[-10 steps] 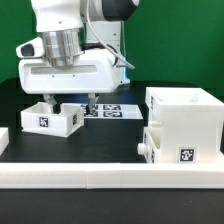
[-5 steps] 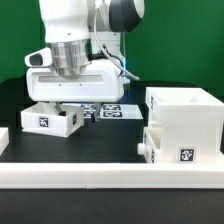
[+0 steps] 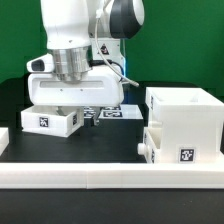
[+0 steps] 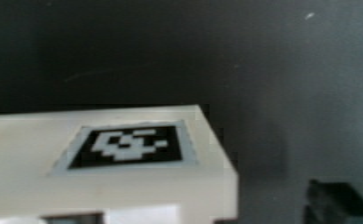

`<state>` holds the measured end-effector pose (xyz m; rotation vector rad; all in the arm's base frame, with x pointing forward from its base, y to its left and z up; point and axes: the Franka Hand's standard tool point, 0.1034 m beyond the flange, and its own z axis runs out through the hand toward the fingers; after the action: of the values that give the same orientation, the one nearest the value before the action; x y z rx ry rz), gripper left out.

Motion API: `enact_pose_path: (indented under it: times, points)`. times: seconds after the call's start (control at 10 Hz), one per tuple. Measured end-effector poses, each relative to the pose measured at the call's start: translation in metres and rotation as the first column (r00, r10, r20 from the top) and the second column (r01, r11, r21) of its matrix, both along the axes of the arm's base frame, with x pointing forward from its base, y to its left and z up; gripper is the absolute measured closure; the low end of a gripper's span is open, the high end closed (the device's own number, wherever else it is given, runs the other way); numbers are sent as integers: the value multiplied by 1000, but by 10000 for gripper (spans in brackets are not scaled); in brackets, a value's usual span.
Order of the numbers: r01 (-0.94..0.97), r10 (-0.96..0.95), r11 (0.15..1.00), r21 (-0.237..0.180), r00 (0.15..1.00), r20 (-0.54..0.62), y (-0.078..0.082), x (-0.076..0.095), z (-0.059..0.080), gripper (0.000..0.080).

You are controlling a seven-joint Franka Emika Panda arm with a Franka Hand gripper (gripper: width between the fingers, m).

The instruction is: Assemble drawer

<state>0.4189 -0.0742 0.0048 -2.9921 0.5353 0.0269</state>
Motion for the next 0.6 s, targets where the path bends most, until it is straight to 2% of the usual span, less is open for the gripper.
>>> enact_pose_path:
  times: [0.1,0.2,0.3,0.4,0.6]
  points:
    - [-7,7,1000,0,1000,1,0,0,0,407]
    - [-11,11,1000,0,1000,1,0,0,0,604]
    - [-18,18,1000,0,1000,2,0,0,0,604]
    - [-24,24,1000,0,1000,2,0,0,0,728]
    - [-30,30,1000,-1,1000,6,0,1,1,754]
